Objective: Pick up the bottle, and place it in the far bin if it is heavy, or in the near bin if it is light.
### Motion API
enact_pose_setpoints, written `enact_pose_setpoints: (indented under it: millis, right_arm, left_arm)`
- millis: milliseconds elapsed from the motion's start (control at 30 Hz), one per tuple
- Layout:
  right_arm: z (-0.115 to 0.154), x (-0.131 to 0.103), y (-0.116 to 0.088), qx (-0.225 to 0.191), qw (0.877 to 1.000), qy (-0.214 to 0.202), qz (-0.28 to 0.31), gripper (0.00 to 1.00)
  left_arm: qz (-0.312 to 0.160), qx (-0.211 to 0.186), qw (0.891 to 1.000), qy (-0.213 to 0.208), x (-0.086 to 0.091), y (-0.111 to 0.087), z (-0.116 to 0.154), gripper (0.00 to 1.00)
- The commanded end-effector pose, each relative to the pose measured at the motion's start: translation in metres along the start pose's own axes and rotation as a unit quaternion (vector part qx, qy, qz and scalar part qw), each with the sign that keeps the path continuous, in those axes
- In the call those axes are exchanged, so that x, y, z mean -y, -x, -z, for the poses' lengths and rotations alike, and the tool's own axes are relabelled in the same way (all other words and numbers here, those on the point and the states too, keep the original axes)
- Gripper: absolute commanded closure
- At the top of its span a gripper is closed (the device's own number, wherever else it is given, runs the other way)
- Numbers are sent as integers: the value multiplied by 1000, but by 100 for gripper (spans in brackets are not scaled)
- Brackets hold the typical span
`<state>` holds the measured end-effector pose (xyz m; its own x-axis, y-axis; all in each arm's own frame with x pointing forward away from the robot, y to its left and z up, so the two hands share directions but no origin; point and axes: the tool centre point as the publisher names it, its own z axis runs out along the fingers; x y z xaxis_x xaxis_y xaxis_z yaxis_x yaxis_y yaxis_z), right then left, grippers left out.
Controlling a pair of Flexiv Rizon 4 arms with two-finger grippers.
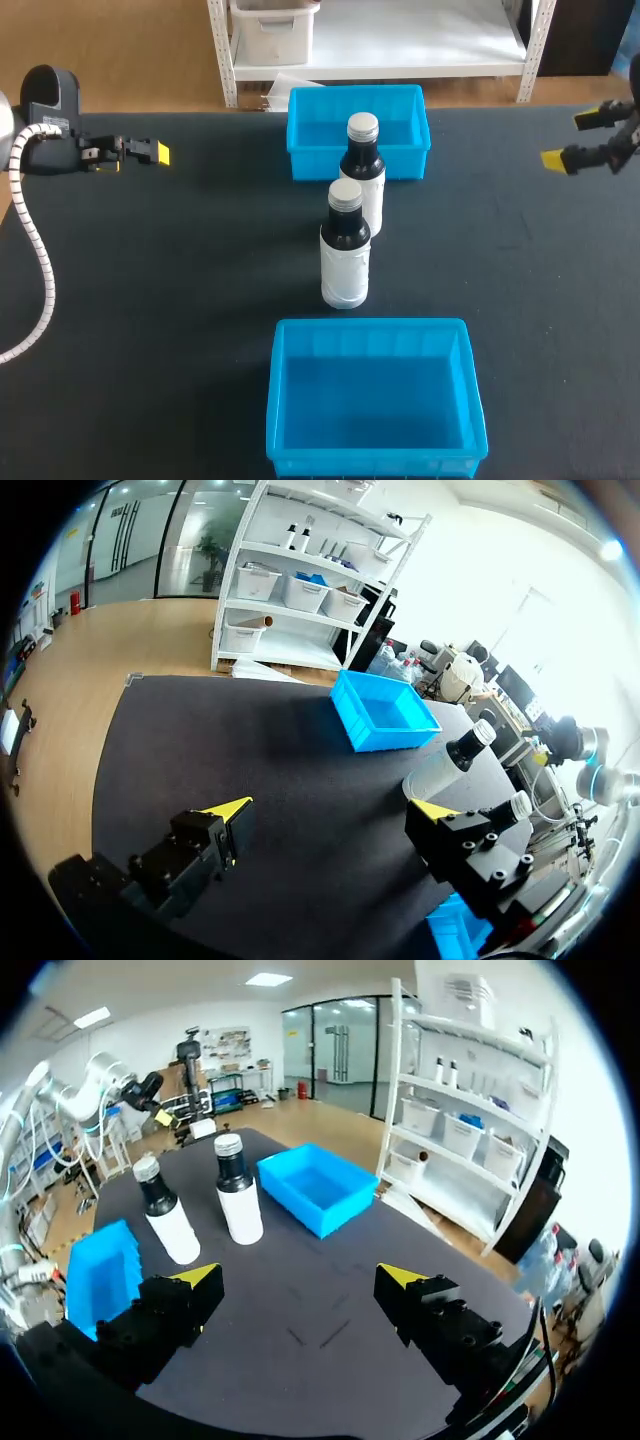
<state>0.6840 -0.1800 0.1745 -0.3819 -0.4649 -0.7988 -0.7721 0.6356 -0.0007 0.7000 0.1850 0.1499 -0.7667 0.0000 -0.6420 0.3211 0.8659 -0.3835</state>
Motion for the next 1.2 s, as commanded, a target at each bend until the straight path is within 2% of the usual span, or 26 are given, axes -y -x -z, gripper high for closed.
enact_pose_setpoints:
  millis: [33,200,267,433,500,800,1200]
  right_arm:
    - [-1,5,-4,13,983,184,1,0]
    - [-1,5,-4,13,983,184,1,0]
    - [-6,-1,-1,12,980,198,24,0]
    - [-16,-21,6,15,973,218,73,0]
    - [-21,-29,6,3,972,219,88,0]
    - [-41,-72,12,2,959,254,126,0]
    - [-65,-113,23,7,959,248,136,0]
  left_arm:
    - [0,0,1000,0,0,0,0,0]
    - [0,0,1000,0,0,0,0,0]
    - [0,0,1000,0,0,0,0,0]
    - [0,0,1000,0,0,0,0,0]
    - [0,0,1000,0,0,0,0,0]
    - [0,0,1000,0,0,0,0,0]
    - [0,0,1000,0,0,0,0,0]
